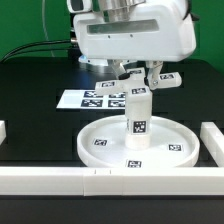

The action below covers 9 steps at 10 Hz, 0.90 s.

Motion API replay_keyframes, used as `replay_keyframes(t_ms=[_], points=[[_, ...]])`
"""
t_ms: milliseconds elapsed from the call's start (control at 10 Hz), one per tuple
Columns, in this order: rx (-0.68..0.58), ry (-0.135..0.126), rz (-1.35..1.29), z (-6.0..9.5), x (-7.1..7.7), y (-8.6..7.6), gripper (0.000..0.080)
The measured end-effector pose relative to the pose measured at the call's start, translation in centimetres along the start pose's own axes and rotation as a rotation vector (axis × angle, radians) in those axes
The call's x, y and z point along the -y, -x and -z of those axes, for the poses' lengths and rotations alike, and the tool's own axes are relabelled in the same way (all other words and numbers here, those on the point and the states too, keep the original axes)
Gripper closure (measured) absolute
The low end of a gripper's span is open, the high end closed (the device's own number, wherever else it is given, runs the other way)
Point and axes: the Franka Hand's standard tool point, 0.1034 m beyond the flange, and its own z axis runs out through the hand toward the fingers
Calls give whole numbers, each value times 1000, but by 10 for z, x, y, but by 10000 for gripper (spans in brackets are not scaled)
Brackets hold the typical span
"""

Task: Assemble round table

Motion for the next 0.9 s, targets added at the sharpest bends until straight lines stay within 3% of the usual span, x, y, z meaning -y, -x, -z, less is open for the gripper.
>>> replay_keyframes(t_ms=[200,700,900], points=[[-10,-9,-190,-1,2,7,354],[-12,-81,-718,-3,12,11,354],[-3,-88,-915,-3,13,10,354]])
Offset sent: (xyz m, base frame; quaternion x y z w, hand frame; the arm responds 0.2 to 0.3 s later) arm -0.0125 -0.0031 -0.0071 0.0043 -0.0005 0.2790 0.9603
